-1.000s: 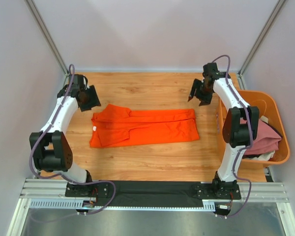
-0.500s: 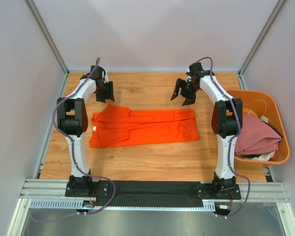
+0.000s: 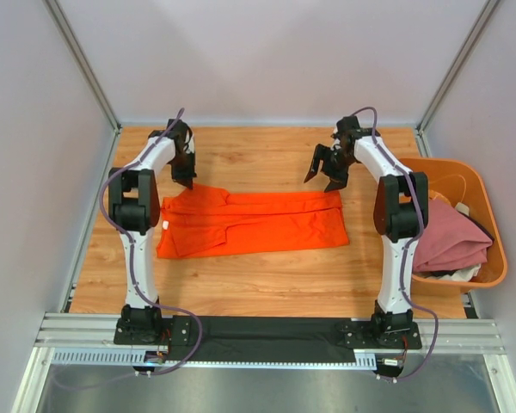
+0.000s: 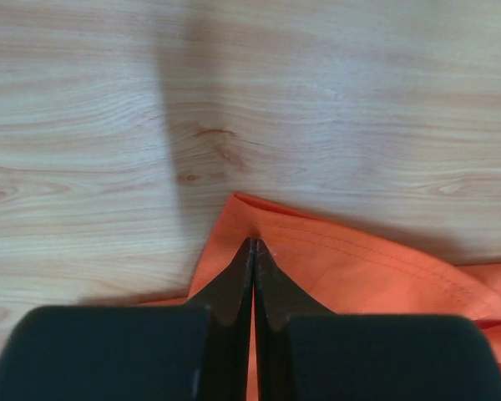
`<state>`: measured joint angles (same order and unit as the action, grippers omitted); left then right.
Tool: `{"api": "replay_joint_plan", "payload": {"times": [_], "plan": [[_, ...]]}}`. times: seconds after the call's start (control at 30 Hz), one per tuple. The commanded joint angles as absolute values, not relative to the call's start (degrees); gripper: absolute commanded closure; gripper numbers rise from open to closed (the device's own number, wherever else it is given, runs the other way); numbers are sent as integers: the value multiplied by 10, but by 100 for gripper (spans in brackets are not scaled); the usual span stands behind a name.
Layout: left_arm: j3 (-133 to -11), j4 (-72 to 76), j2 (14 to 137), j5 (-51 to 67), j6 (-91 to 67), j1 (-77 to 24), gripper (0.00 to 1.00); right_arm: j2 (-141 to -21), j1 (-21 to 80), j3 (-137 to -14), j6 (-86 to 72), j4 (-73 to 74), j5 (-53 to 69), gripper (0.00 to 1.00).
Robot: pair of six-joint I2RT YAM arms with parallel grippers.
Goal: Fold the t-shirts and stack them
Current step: Fold the tshirt
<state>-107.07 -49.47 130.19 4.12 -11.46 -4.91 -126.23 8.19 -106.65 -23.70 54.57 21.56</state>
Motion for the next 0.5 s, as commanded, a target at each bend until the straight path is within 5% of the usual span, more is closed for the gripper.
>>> {"api": "replay_joint_plan", "payload": {"times": [0.0, 0.47], "plan": [[-1098, -520, 1282, 31, -98, -51, 100, -1220, 82, -1063, -236, 534, 213, 23], [-1010, -509, 1092, 25, -126, -51, 100, -1178, 82, -1013, -249, 548, 159, 20]]}}
